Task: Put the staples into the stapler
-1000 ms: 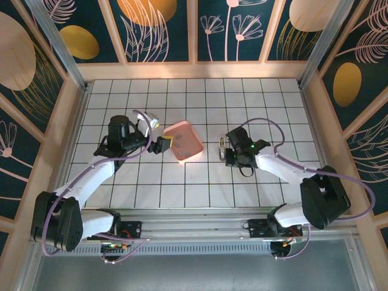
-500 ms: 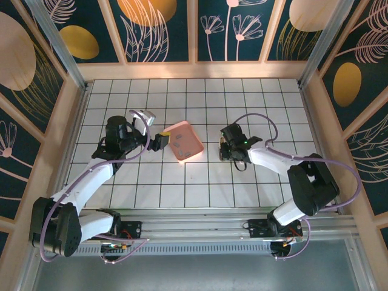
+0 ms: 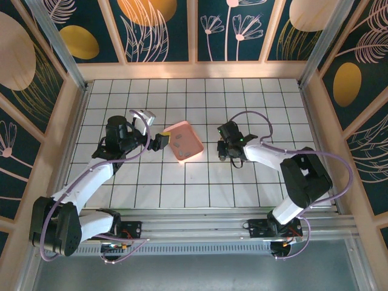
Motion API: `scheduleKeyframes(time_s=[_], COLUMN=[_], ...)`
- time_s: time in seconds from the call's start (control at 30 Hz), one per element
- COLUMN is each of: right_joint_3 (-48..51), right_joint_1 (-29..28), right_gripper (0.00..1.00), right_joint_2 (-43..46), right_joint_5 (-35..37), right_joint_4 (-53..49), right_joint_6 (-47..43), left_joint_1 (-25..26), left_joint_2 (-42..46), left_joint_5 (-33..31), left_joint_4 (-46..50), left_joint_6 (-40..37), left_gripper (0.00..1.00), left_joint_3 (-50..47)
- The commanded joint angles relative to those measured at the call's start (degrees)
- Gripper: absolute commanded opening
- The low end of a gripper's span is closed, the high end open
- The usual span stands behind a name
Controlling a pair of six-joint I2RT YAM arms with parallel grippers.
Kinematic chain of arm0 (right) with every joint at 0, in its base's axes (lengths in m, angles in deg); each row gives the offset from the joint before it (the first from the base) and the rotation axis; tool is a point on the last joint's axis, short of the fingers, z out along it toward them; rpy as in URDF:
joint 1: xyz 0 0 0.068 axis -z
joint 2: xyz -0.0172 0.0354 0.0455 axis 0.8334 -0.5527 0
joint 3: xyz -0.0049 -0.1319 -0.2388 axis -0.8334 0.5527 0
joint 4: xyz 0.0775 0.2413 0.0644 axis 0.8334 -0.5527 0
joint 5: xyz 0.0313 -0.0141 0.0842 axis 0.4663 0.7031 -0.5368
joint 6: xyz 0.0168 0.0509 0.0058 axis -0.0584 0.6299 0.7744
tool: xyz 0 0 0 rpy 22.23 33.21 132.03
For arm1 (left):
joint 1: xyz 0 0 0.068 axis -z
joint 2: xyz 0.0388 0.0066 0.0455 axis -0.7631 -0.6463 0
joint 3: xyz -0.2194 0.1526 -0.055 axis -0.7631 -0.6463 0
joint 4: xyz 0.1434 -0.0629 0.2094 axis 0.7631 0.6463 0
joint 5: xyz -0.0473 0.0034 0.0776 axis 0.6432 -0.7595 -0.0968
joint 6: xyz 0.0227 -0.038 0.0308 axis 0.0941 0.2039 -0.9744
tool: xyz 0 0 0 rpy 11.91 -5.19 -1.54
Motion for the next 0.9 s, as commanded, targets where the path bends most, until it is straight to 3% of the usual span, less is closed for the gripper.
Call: scheduleKeyframes(time_s=[0.0,0.87], right_joint_3=[-1.84,-1.65], right_joint_1=[-0.43,-1.57], right_gripper=[0.17,0.16], right_joint_2=[-0.84,-2.27], right_joint_5=[1.34,2.14], right_joint_4=[1.24,0.43], right_joint_6=[-1.58,-1.46], left_joint_1=[0.33,0.35], left_joint_2=[-0.48,-0.61], left_joint_5=[-0.18,0.19], left_joint_4=[-1.96,-2.08], left_joint_6=[0.49,0.66], left_gripper=[0.96,0.96], left_joint_3=[-0.48,-0.48])
